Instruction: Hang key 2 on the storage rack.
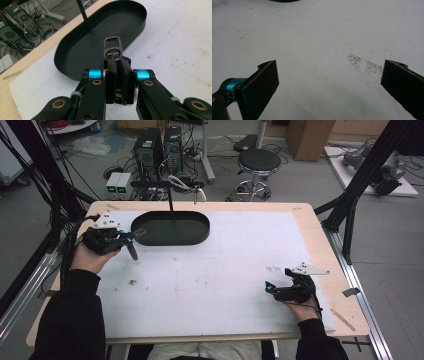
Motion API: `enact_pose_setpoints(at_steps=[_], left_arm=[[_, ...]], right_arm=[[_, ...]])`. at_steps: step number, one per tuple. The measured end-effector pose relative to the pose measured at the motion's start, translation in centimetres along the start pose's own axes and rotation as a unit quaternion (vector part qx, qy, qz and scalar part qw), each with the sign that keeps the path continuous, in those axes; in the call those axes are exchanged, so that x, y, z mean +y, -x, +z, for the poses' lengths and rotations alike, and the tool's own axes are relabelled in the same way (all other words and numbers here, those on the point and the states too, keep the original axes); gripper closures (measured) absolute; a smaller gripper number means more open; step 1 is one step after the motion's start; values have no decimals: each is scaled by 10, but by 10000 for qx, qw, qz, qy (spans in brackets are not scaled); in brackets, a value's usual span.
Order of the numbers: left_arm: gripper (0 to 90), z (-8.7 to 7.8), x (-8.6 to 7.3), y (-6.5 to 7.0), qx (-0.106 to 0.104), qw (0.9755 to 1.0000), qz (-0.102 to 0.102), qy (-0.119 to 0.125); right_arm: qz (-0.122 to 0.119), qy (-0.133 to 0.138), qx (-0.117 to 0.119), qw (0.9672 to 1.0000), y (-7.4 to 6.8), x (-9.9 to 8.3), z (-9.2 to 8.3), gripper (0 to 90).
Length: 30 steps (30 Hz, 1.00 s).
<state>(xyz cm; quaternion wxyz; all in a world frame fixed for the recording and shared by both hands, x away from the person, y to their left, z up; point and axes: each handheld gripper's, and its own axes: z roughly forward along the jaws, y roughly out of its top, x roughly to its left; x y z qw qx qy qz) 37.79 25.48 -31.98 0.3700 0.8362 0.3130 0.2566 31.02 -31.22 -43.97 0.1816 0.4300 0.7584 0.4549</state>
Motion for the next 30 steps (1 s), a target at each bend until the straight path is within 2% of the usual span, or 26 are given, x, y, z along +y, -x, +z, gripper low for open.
enact_pose_setpoints(at_steps=[6, 9, 11, 13, 16, 20, 25, 28, 30], left_arm=[[839, 0, 10, -11, 122, 9999, -91, 10], [839, 0, 13, -14, 83, 9996, -196, 181], [839, 0, 18, -15, 162, 9995, -124, 230], [839, 1, 22, -17, 172, 9995, -117, 222], [839, 3, 27, -19, 187, 9991, -140, 350], [839, 11, 36, -21, 202, 9993, -85, 311], [840, 20, 48, -27, 230, 9990, -61, 383], [840, 21, 52, -30, 195, 9974, -127, 678], [840, 22, 55, -32, 263, 9967, -68, 771]], right_arm=[[-34, -72, -49, 10000, 0, -1, 1, 8], [-23, -49, -51, 10000, 1, -1, 0, 8], [-13, -40, -53, 10000, 1, -1, 0, 8], [6, -43, -44, 10000, 1, -1, 0, 8], [-37, -22, -30, 10000, 0, 0, 0, 8], [-46, -6, -28, 10000, 0, 0, -1, 8], [-18, -5, -51, 10000, 0, 0, -2, 7], [-42, -12, -55, 10000, 0, -1, -2, 8], [-88, -7, -60, 9999, 0, -1, -2, 8]])
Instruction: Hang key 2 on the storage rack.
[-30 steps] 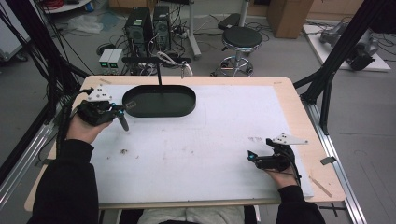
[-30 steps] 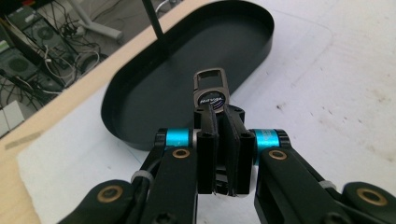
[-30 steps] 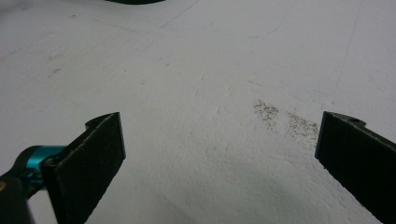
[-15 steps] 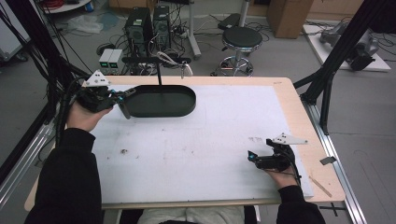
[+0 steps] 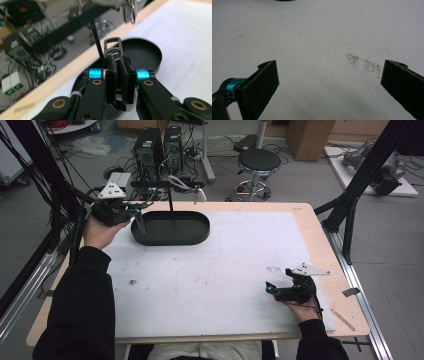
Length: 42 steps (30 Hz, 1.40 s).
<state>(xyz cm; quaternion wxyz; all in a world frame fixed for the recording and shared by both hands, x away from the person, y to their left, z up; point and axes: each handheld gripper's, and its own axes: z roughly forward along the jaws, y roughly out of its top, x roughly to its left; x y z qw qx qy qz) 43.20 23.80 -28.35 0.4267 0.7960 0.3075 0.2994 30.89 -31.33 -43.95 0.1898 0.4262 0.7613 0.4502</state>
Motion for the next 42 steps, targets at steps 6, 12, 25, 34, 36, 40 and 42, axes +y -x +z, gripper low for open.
enact_pose_setpoints(at_steps=[6, 12, 25, 34, 36, 40, 42], left_arm=[[840, 7, 9, -2, 89, 9999, 78, 23], [840, 14, 14, -2, 165, 9998, 55, 93], [840, 44, 34, -4, 466, 9987, -2, -220], [839, 60, 21, -10, 556, 9961, -60, -684], [839, 64, 20, -9, 589, 9955, -27, -737], [838, 72, 19, -7, 638, 9944, 29, -844], [836, 77, 18, -7, 539, 9955, -17, -775]], right_arm=[[12, 0, 2, 10000, -1, 0, 0, 7], [2, -5, -10, 10000, 0, 0, 1, 7], [-37, -7, 44, 10000, -3, 1, 2, 8], [-6, 56, 77, 10000, -2, 1, 0, 8], [-12, 56, 96, 9999, -4, 1, 0, 8], [-23, 56, 110, 9999, -4, 1, 0, 8], [-14, 55, 114, 9999, -3, 2, 0, 8]])
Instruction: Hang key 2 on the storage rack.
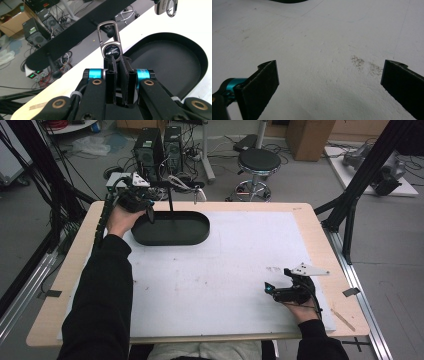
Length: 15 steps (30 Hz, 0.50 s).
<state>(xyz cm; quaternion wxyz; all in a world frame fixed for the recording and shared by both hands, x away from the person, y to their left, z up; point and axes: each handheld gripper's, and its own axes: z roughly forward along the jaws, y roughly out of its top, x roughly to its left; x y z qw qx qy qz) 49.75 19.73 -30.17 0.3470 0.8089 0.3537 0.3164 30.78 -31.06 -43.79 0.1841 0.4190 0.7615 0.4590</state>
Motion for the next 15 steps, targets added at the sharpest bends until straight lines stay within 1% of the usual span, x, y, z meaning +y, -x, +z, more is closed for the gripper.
enact_pose_setpoints(at_steps=[3, 5, 6, 7, 9, 10, 11, 12, 15], left_arm=[[836, 7, 0, 0, -46, 10000, -1, 77], [836, 10, 0, 0, -12, 9999, -21, 100], [836, 12, 0, -1, 31, 9999, -58, 104], [836, 14, 0, -2, 88, 9999, -63, 100], [833, 17, 0, -4, 301, 9994, -148, 83], [833, 18, -1, -5, 334, 9991, -218, 119], [831, 20, -2, -6, 295, 9990, -300, 154], [829, 22, -3, -7, 227, 9991, -330, 164], [813, 25, -4, -6, 143, 9989, -403, 185]], right_arm=[[10, 7, 26, 10000, 1, 0, 1, 8], [-15, -8, 47, 10000, 0, 0, 2, 8], [-58, -4, 46, 10000, 0, 0, 2, 7], [-45, -15, 65, 10000, -1, 0, 2, 8], [-70, -20, 64, 10000, 0, 0, 2, 8], [-61, -24, 66, 10000, 0, 0, 2, 8], [-65, -13, 63, 10000, 0, 0, 3, 8], [-54, -12, 65, 10000, 0, 0, 3, 7], [-36, -31, 75, 10000, 0, 0, 3, 7]])
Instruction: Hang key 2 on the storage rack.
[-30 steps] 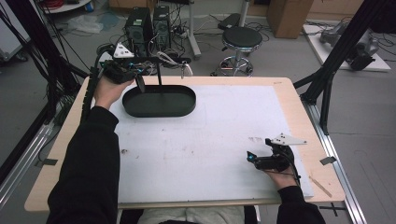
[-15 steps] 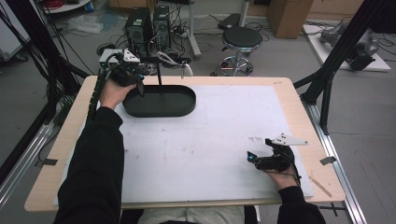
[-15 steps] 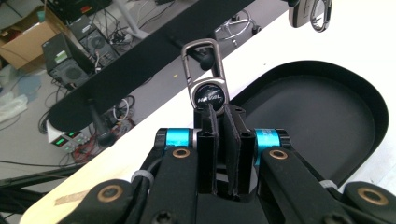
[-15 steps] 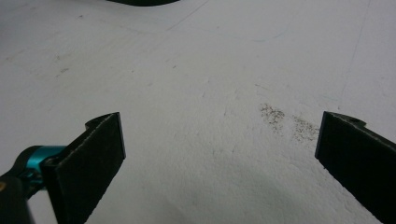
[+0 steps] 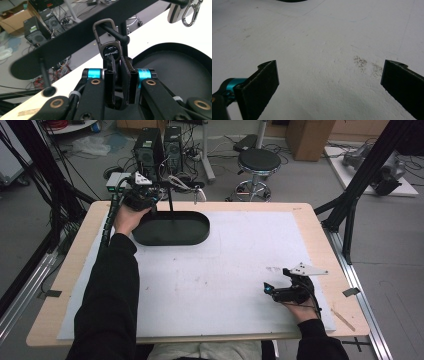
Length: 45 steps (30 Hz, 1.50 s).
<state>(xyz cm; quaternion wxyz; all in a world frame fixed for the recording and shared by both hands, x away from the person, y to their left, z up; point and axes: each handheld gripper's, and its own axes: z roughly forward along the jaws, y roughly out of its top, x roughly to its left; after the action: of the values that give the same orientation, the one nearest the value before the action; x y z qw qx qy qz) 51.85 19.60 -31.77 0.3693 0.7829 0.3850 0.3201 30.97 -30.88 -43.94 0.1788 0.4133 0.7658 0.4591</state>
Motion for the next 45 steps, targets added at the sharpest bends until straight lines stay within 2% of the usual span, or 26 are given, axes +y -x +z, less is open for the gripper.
enact_pose_setpoints(at_steps=[2, 4, 7, 11, 13, 14, 16, 18, 21, 28, 32, 34, 38, 41, 45], left_arm=[[790, 1, 0, 0, -195, 9996, -186, -8], [696, 1, -1, 2, -324, 9992, -230, -97], [552, 2, -3, 4, -636, 9974, -261, -232], [337, 0, -7, 8, -652, 9973, -301, -148], [245, 1, -9, 9, -771, 9963, -335, -194], [189, 1, -9, 9, -943, 9946, -372, -236], [108, 1, -11, 10, -1352, 9893, -481, -258], [56, 0, -12, 10, -1508, 9871, -480, -233], [17, -3, -12, 12, -1618, 9855, -485, -159], [17, -10, -17, 18, -1703, 9843, -467, -34], [17, -14, -27, 24, -1781, 9830, -451, -21], [17, -15, -30, 26, -1871, 9812, -474, 2], [17, -21, -35, 31, -1955, 9798, -422, 23], [17, -28, -39, 35, -1966, 9799, -333, 66], [17, -35, -44, 36, -1958, 9799, -368, 89]], right_arm=[[6, -13, 1, 10000, 0, 0, 0, 7], [18, -7, -7, 10000, 0, 0, 0, 7], [1, -17, 3, 10000, 0, -1, 0, 8], [-17, -21, 15, 10000, -1, 0, 0, 7], [1, -18, 17, 10000, -1, 0, 0, 7], [13, -18, 28, 10000, -1, 0, 0, 7], [22, -26, 15, 10000, 0, 0, 0, 7], [7, -19, 5, 10000, 0, 0, 0, 8], [8, -27, 0, 10000, 0, 0, 0, 7], [30, -4, -26, 10000, 1, -1, -2, 7], [20, 2, -37, 10000, 1, 0, -2, 8], [25, -11, -23, 10000, 0, 0, -2, 8], [-3, -2, -33, 10000, 0, 0, -2, 8], [38, -4, -42, 10000, 0, 0, -2, 7], [37, -22, -39, 10000, 0, 0, -3, 7]])
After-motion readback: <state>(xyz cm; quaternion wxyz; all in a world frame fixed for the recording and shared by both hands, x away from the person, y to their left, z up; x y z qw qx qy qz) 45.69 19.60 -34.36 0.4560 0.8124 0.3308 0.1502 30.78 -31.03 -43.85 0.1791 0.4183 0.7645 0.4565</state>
